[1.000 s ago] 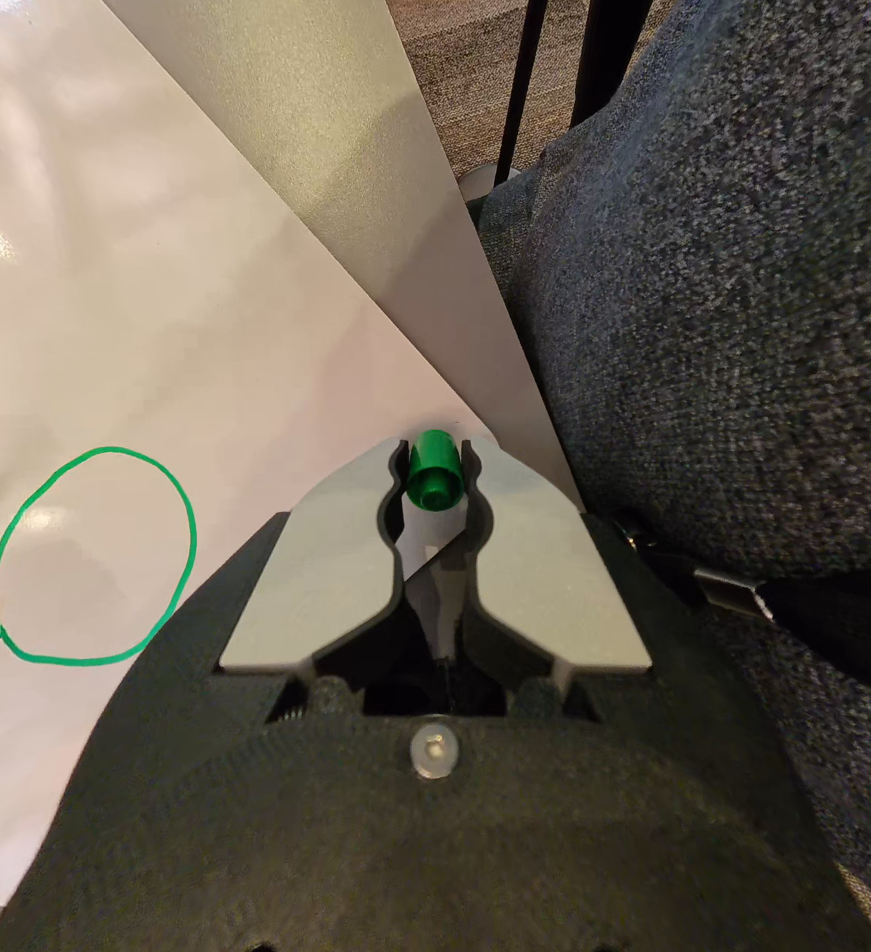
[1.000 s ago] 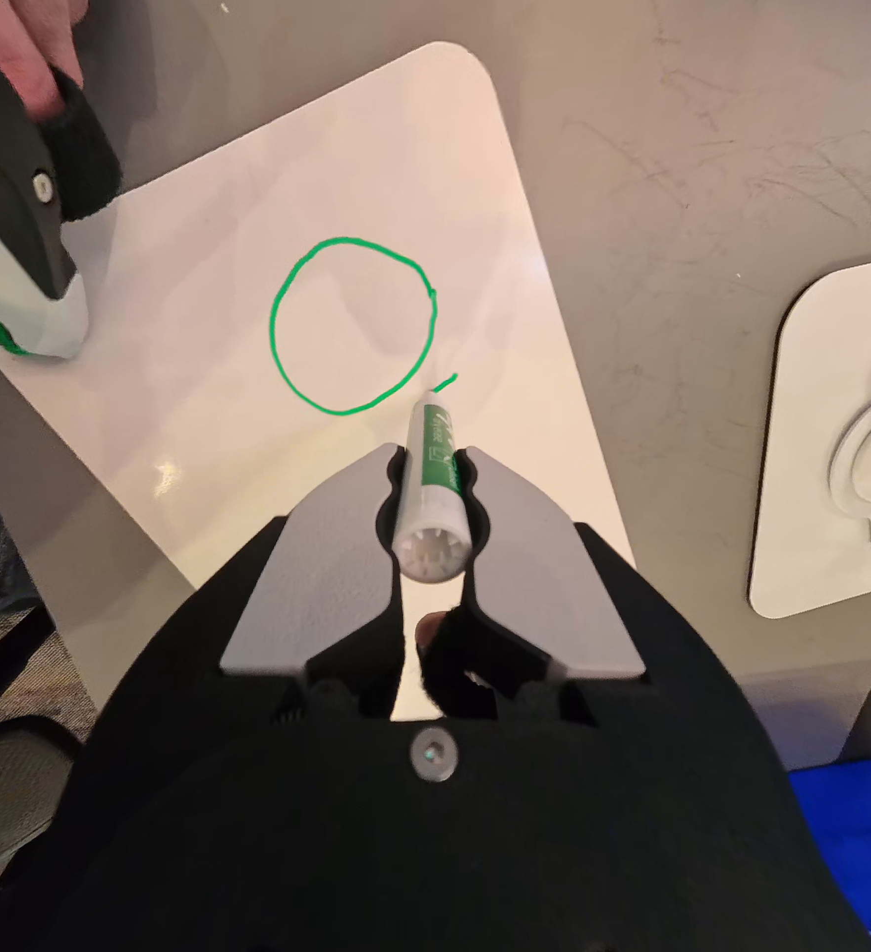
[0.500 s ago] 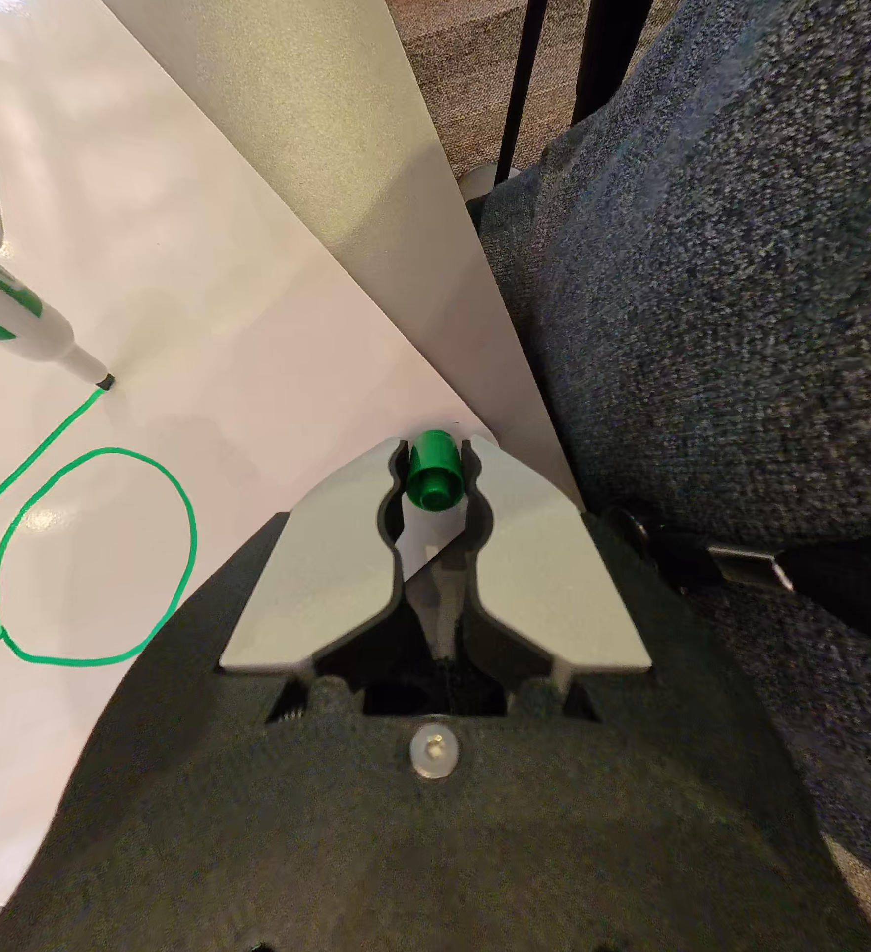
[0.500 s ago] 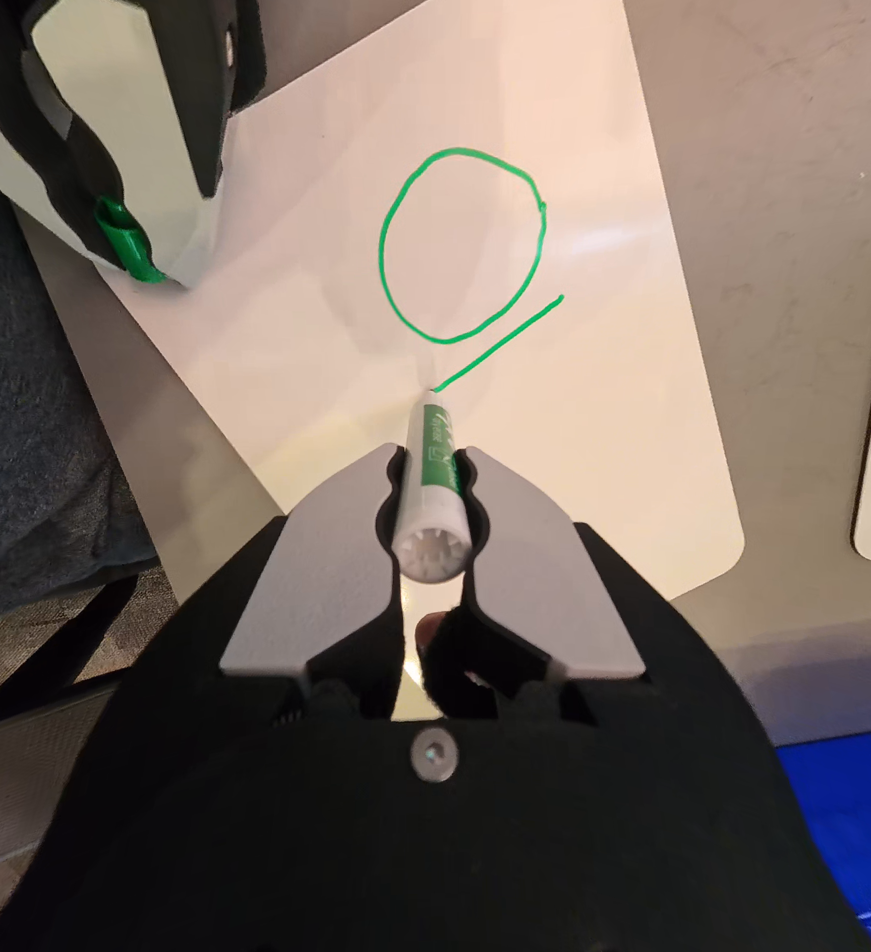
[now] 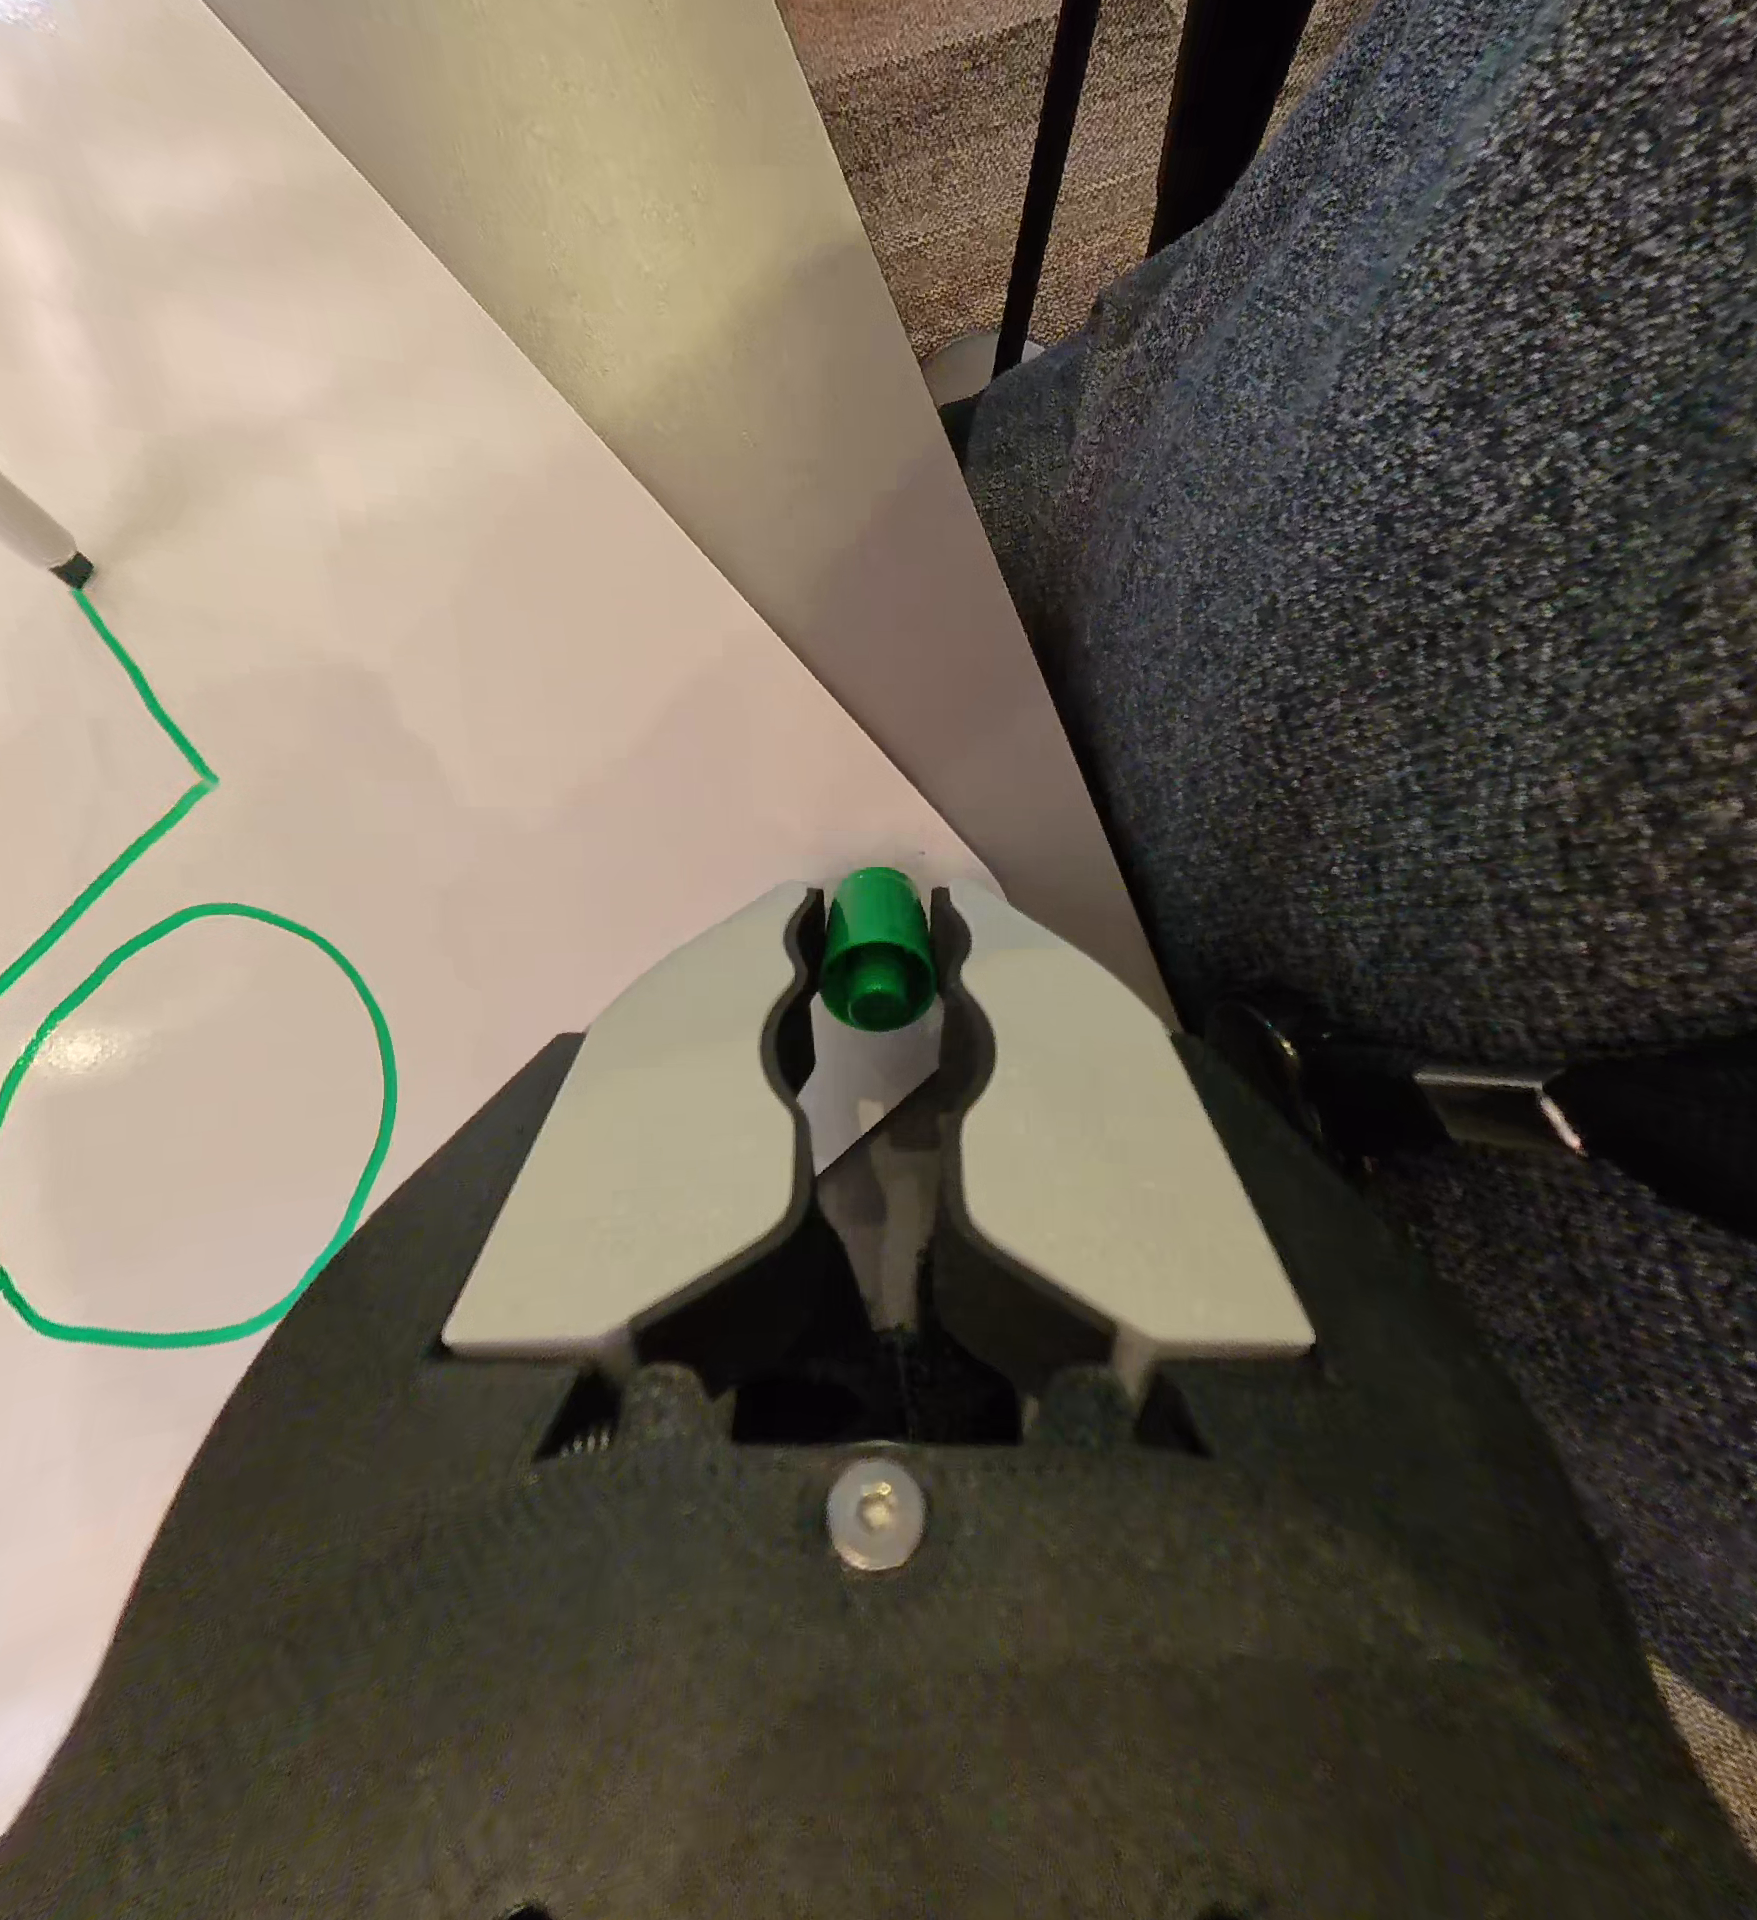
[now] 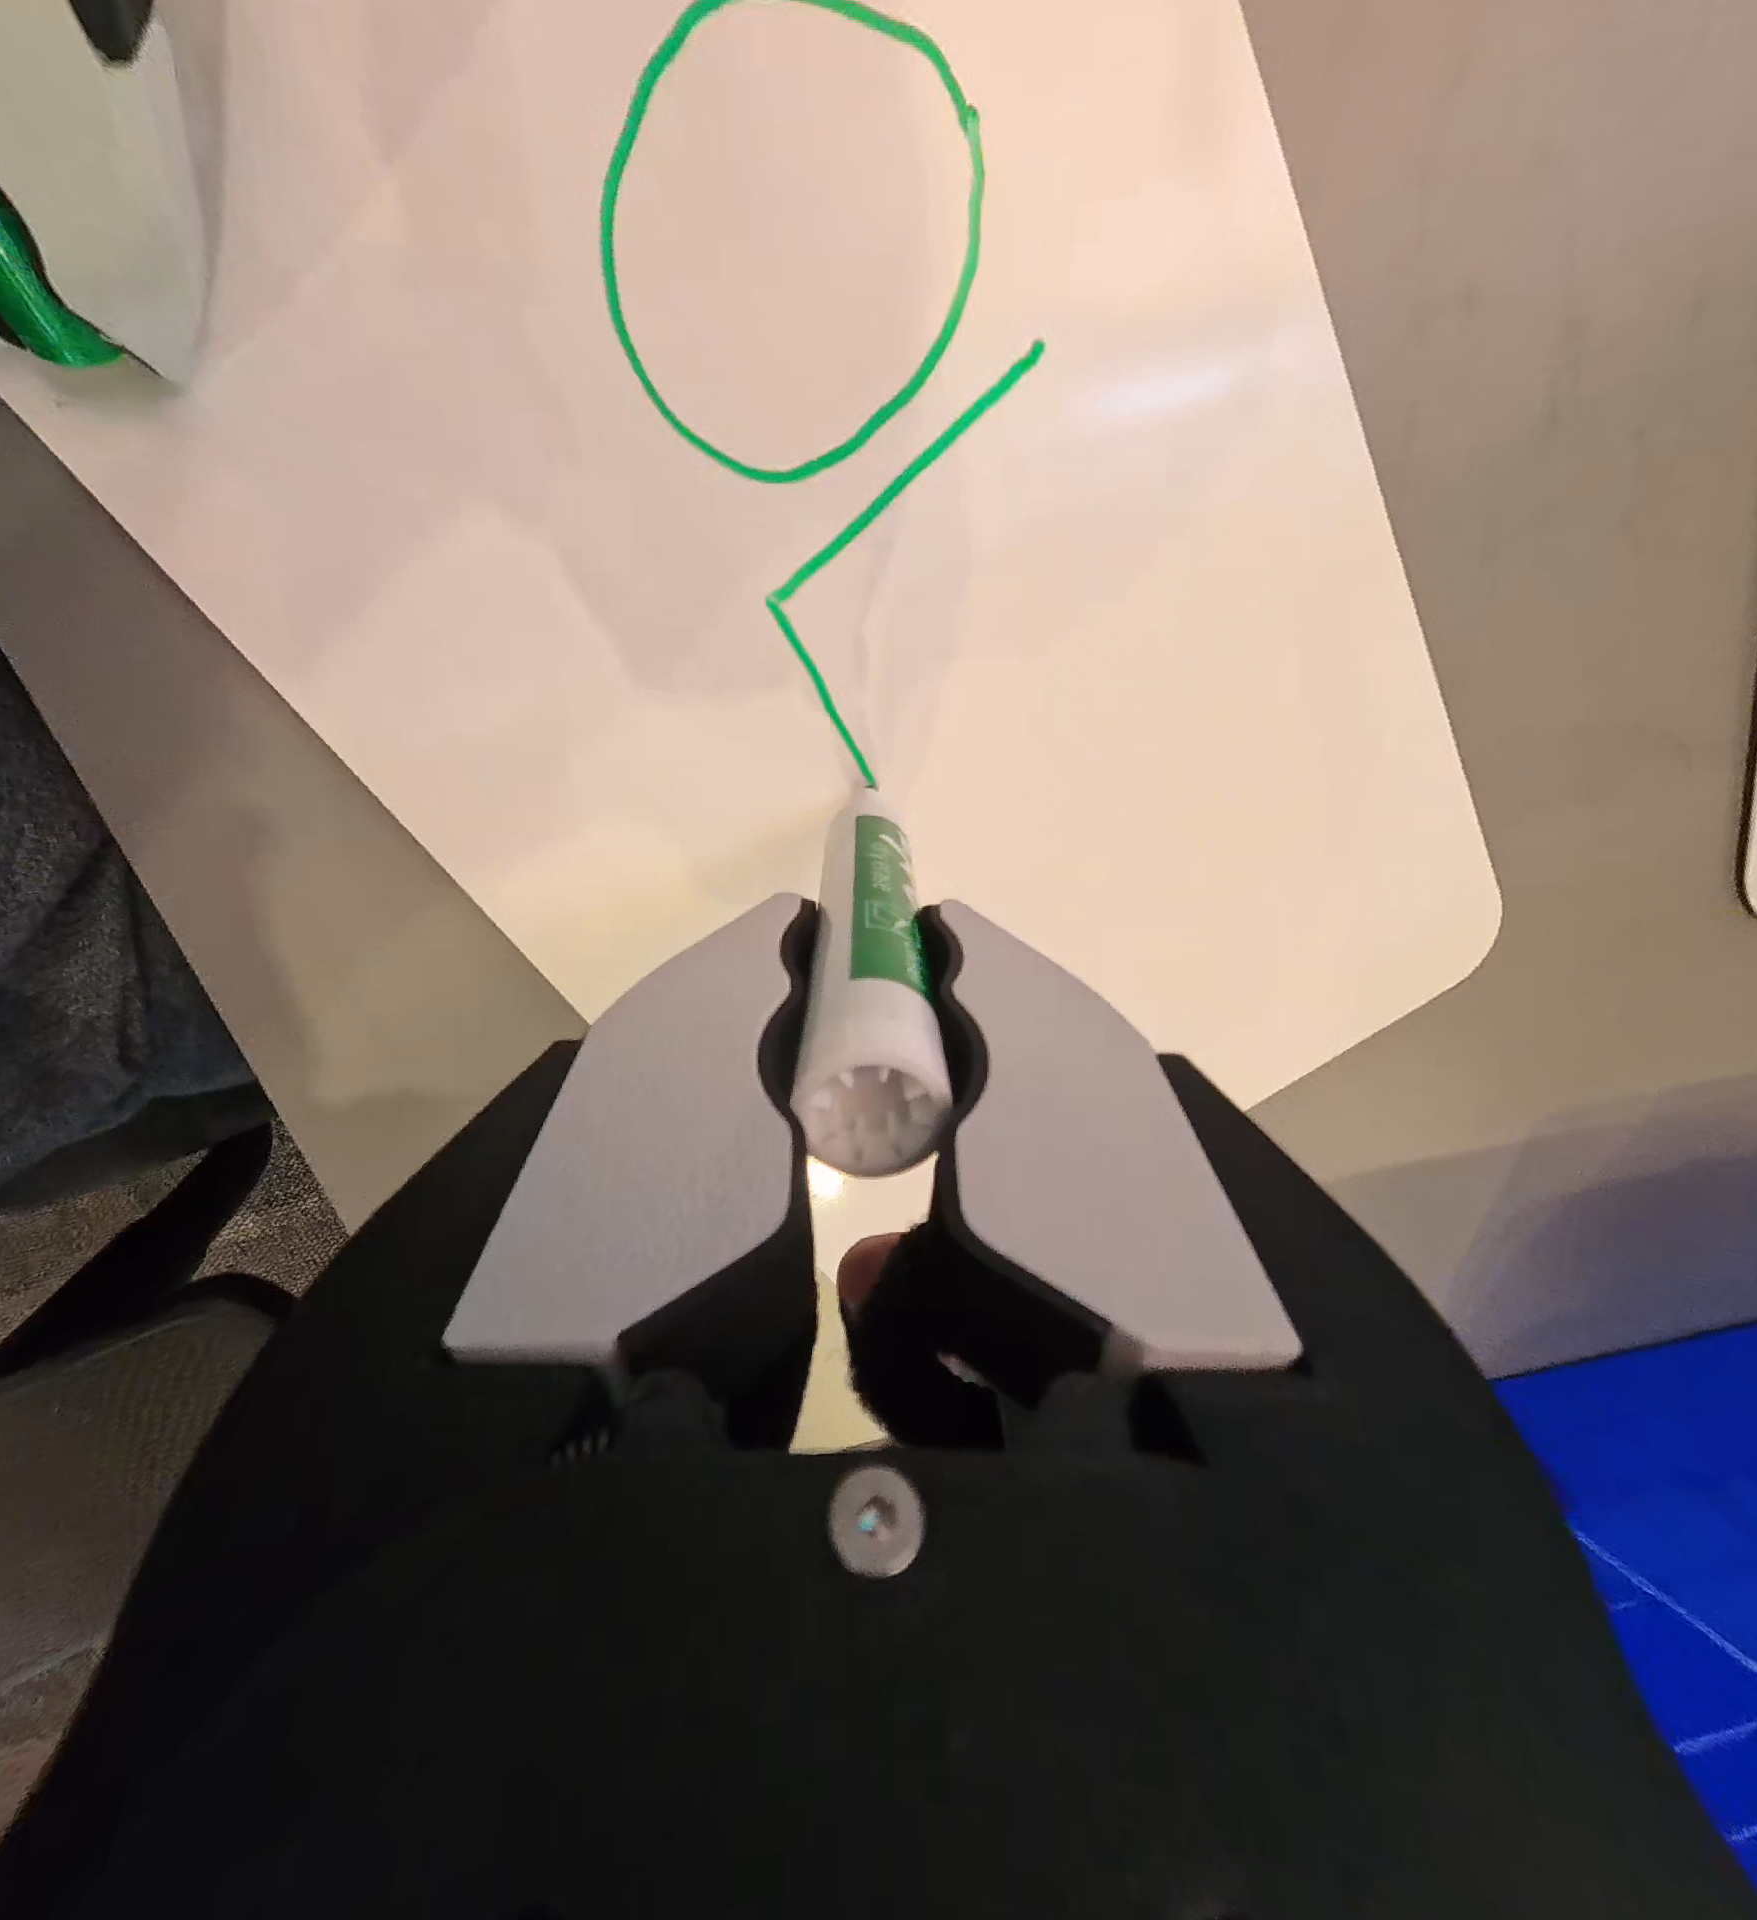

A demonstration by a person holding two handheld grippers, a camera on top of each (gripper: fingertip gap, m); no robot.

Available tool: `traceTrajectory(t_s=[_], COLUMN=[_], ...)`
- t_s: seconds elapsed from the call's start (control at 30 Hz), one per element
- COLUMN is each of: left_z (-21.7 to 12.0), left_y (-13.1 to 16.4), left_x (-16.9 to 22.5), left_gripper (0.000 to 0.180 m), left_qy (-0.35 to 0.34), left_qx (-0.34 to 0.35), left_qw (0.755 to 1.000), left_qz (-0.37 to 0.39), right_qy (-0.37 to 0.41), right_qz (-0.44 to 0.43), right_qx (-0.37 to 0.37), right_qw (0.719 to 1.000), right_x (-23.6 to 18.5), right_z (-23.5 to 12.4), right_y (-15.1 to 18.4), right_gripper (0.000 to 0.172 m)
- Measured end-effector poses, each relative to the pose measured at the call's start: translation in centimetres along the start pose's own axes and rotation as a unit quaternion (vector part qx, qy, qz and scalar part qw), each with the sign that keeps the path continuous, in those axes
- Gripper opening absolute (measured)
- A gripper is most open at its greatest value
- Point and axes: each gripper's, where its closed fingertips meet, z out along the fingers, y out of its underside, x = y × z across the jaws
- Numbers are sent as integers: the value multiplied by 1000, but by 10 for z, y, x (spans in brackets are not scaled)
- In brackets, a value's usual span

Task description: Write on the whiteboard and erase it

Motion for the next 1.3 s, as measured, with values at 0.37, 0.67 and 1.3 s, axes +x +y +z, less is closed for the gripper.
traceTrajectory(t_s=[0.37, 0.67, 1.3], left_z=[-1, -1, -1], left_y=[1, 1, 1], left_x=[0, 0, 0], left_gripper=[20, 20, 20], left_qy=[0, 0, 0], left_qx=[1, 1, 3], left_qw=[1000, 1000, 1000], left_qz=[0, 1, 0], right_qy=[11, 13, -11], right_qz=[-8, -26, -65], right_qx=[15, 22, 50], right_qw=[1000, 999, 997], right_x=[28, 55, 36], right_z=[8, 18, 22], right_y=[-19, -44, -82], right_gripper=[21, 20, 20])
